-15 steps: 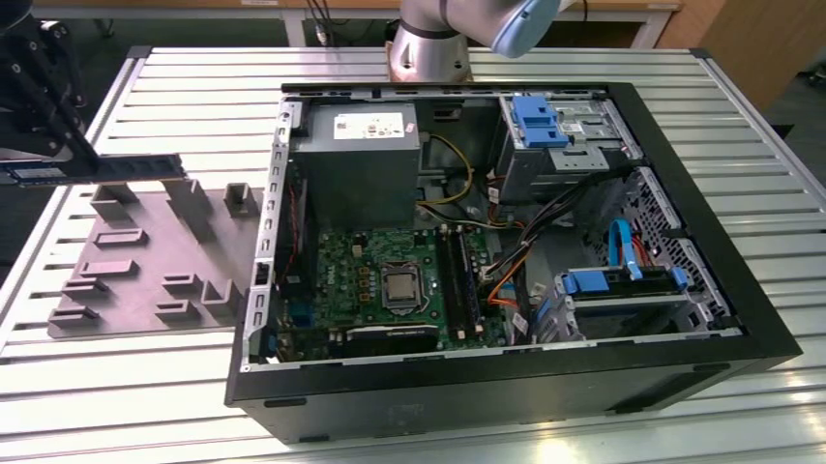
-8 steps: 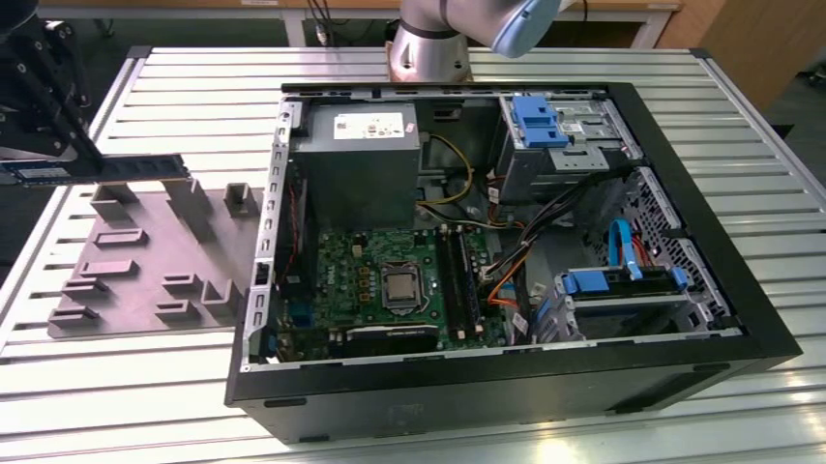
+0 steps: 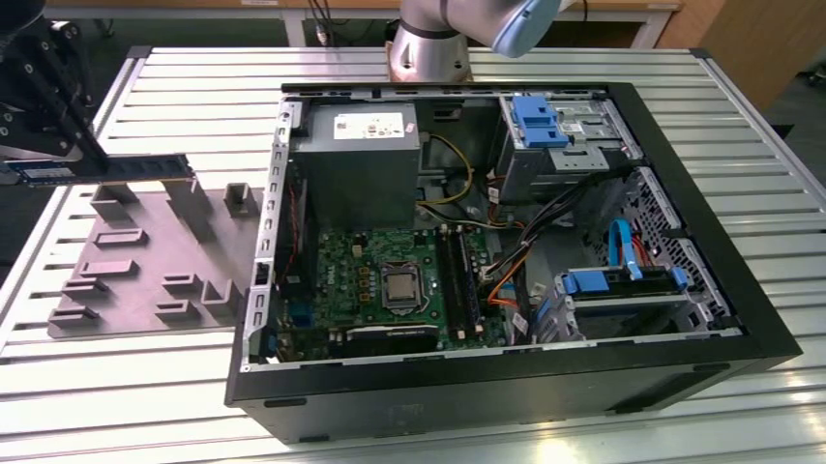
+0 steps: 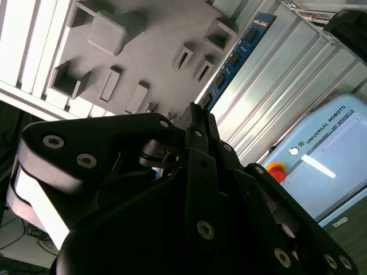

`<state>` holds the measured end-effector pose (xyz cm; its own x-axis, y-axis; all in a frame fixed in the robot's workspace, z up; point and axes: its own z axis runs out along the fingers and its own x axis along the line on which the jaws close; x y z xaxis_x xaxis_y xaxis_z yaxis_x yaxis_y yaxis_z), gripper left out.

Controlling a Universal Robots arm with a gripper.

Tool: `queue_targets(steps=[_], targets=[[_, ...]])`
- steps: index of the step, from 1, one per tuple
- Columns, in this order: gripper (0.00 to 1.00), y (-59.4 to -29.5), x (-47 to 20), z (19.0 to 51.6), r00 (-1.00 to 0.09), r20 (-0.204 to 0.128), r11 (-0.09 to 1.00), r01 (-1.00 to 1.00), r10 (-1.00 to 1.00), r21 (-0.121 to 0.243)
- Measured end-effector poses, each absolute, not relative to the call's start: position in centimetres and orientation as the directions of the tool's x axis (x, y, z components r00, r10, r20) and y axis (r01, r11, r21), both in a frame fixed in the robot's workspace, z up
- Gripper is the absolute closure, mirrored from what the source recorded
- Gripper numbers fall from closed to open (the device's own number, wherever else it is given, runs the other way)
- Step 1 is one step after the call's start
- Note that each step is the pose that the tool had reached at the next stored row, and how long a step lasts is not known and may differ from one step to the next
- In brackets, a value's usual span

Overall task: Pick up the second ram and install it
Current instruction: 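Pick up the second ram and move it above second insertion slot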

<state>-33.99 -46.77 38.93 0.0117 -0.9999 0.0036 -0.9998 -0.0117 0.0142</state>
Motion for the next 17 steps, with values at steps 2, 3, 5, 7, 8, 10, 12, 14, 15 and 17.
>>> queue_targets(steps=[2,3,5,7,8,10,12,14,15,17], targets=[[0.86,-46.77,-33.91,38.92,0.012,0.004,-0.012,-1.0,-1.0,0.014],[0.86,-46.77,-33.86,38.92,0.012,0.004,-0.012,-1.0,-1.0,0.014],[0.86,-46.77,-33.77,38.92,0.012,0.003,-0.012,-1.0,-1.0,0.014],[0.86,-46.77,-33.67,38.92,0.012,0.004,-0.012,-1.0,-1.0,0.014],[0.86,-46.77,-33.64,38.92,0.012,0.004,-0.012,-1.0,-1.0,0.014],[0.86,-46.77,-33.55,38.93,0.012,0.004,-0.012,-1.0,-1.0,0.014],[0.86,-46.77,-33.48,38.93,0.012,0.003,-0.012,-1.0,-1.0,0.014],[0.86,-46.77,-33.4,38.93,0.012,0.004,-0.012,-1.0,-1.0,0.014],[0.86,-46.77,-33.36,38.93,0.012,0.004,-0.012,-1.0,-1.0,0.014],[0.86,-46.77,-33.26,38.93,0.012,0.004,-0.012,-1.0,-1.0,0.014]])
